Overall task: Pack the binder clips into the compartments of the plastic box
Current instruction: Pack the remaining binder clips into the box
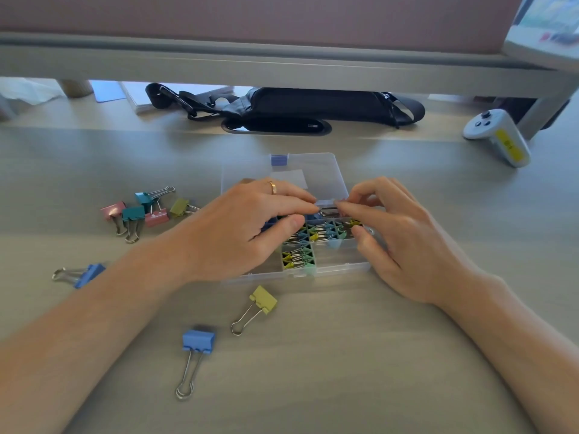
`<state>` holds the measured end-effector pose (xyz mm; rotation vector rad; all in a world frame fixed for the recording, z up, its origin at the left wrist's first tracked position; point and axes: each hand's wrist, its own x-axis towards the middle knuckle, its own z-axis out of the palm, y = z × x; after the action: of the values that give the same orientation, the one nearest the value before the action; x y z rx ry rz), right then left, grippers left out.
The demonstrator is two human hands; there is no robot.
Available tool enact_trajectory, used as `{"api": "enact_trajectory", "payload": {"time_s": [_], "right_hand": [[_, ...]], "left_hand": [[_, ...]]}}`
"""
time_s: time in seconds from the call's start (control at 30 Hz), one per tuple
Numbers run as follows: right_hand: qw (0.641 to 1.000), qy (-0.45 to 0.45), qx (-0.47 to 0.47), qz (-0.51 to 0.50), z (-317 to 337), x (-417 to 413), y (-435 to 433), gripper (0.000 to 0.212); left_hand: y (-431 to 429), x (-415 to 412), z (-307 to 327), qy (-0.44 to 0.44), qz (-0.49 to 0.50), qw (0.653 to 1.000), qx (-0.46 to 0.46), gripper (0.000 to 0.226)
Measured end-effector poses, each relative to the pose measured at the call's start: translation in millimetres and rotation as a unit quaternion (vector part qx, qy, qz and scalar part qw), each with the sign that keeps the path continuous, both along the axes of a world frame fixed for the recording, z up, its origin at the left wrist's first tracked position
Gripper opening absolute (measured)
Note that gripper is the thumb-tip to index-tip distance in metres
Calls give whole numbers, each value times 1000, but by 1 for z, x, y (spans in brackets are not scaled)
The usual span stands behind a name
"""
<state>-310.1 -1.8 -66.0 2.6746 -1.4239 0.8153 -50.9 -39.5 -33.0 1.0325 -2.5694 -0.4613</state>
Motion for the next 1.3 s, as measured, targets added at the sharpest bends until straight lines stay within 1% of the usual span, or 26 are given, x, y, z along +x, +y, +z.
{"api": "enact_trajectory", "payload": {"time_s": [0.1, 0.23, 0.27, 0.3, 0.33, 0.4, 0.43, 0.47, 0.5, 0.57, 0.63, 0.73, 0.8, 0.87, 0.9, 0.97, 1.0, 1.03, 1.07, 1.1, 1.13, 1.2, 1.27, 1.3], "right_hand": [[1000, -3, 0, 3, -1, 0, -1, 41], [1000, -4, -1, 0, 2, -1, 0, 45], [1000, -7, 7, 10, 4, -1, 1, 47], [1000, -3, 17, 23, 5, 0, 1, 50], [999, 10, 30, 33, 6, 1, 1, 54], [996, 47, 57, 42, 6, 2, 0, 66], [995, 58, 70, 40, 5, 3, 0, 72], [994, 60, 80, 38, 5, 4, -1, 76], [994, 58, 89, 34, 5, 5, 0, 80], [993, 51, 103, 31, 4, 7, 0, 83], [993, 44, 108, 33, 4, 9, 1, 84], [993, 42, 104, 27, 5, 11, 2, 86], [994, 41, 95, 22, 4, 11, 2, 87], [996, 33, 78, 18, 4, 11, 3, 87], [998, 19, 64, 17, 5, 12, 5, 86], [999, -26, 11, 25, 10, 20, 11, 78], [998, -50, -24, 34, 14, 29, 16, 70], [995, -72, -52, 47, 17, 41, 22, 62], [991, -90, -64, 68, 21, 55, 30, 53], [988, -98, -56, 101, 24, 70, 39, 46], [985, -87, -33, 142, 26, 86, 48, 39], [977, -14, 22, 213, 24, 114, 65, 36], [966, 55, 55, 245, 18, 130, 73, 32], [964, 66, 55, 250, 15, 134, 73, 24]], "left_hand": [[0, 1, 0, 3, 1, 1000, 3, 37], [4, 14, 7, 58, 40, 998, -6, 40], [8, 21, 8, 60, 52, 997, -9, 42], [12, 30, 9, 43, 57, 997, -6, 45], [18, 38, 9, 7, 60, 998, -1, 54], [30, 49, 5, -81, 67, 994, 4, 84], [34, 51, 2, -107, 71, 992, 5, 96], [36, 52, 0, -109, 75, 991, 5, 102], [36, 52, -3, -96, 78, 992, 4, 103], [34, 51, -5, -58, 81, 995, 2, 96], [31, 51, -7, -42, 76, 996, -1, 90], [29, 51, -11, -29, 70, 997, 5, 89], [30, 52, -12, -2, 72, 997, -6, 87], [36, 58, -10, 47, 80, 995, -37, 74], [39, 62, -9, 76, 86, 992, -60, 62], [46, 71, -9, 128, 110, 977, -127, 26], [48, 75, -10, 144, 123, 970, -152, 13], [49, 77, -12, 156, 140, 963, -167, 10], [49, 78, -15, 169, 160, 958, -169, 12], [47, 78, -16, 187, 182, 951, -165, 12], [45, 78, -16, 210, 201, 944, -157, 12], [42, 78, -16, 251, 226, 930, -145, 10], [41, 81, -16, 287, 239, 917, -136, 11], [42, 82, -17, 301, 241, 913, -134, 12]]}}
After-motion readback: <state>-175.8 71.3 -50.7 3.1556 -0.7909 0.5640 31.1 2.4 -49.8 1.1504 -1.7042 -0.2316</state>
